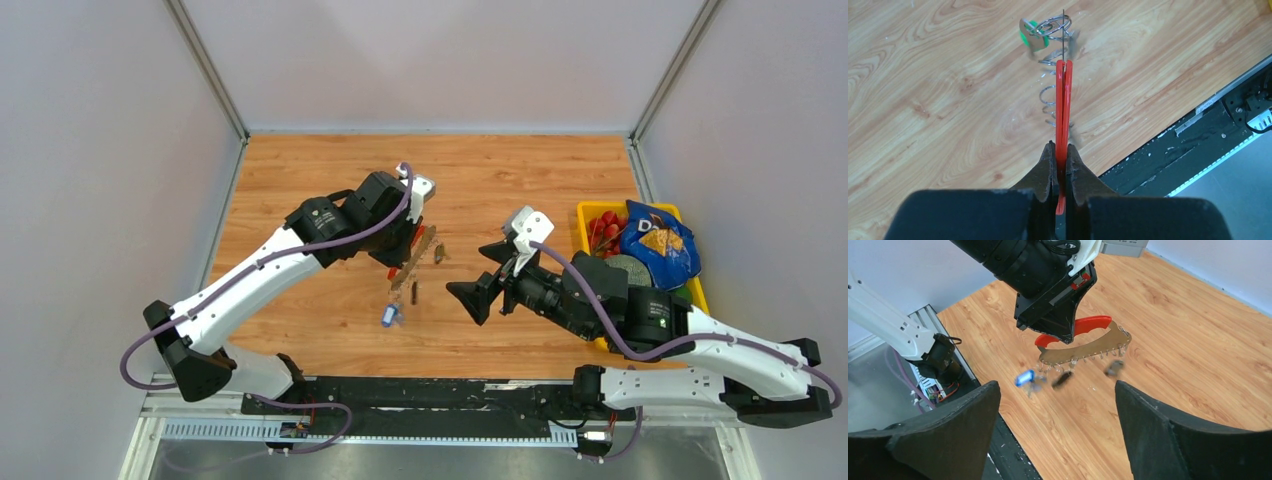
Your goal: Put the keys on the keyring
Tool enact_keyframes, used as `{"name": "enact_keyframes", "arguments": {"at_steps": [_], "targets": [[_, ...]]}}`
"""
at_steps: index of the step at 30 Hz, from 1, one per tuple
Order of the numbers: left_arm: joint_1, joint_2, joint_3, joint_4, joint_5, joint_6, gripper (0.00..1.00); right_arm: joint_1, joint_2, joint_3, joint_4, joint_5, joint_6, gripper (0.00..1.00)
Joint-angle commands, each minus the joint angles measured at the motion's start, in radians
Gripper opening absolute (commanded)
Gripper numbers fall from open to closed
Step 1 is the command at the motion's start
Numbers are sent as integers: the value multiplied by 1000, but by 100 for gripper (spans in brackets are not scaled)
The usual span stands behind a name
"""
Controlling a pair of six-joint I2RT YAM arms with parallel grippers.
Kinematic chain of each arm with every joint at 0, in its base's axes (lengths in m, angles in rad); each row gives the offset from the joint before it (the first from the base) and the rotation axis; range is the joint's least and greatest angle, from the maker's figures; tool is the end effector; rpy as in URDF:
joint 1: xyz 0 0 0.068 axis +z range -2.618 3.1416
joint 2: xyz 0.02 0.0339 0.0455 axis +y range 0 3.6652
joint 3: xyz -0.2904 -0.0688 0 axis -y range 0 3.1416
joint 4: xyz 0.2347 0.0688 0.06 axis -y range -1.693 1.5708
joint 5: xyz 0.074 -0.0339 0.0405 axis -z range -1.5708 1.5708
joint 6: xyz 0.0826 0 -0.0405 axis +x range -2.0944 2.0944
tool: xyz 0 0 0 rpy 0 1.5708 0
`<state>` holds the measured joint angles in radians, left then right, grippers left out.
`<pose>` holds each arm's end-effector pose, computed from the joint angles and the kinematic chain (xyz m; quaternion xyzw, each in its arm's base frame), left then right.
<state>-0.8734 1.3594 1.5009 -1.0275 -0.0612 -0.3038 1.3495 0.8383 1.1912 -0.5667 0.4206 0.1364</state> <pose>0.1849 -0.2128 0.3688 0.2547 0.9065 -0.1623 0.2951 0.0705 0.1597 0.4351 -0.3264 0.7002 0.2955 0.5620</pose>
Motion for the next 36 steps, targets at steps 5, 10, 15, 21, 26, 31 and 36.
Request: {"name": "enact_keyframes", "arguments": {"at_steps": [5,10,15,21,26,31,36], "targets": [[-10,46,59,68,-51,39,0,-5,56,3,15,62,-14,94],[-10,128,105,60,-97,54,0,-31,109,-16,20,90,28,98],[-6,231,131,101,-117,66,0,-62,136,-45,31,88,69,100],[-4,350,190,195,-4,75,0,-65,109,-93,41,86,92,100],[-3,435,218,274,111,42,0,-66,54,-139,43,104,119,100],[7,515,234,394,214,-6,0,-65,-8,-185,44,98,131,100],[30,632,264,459,327,-61,0,-66,-50,-221,45,93,149,100]]}}
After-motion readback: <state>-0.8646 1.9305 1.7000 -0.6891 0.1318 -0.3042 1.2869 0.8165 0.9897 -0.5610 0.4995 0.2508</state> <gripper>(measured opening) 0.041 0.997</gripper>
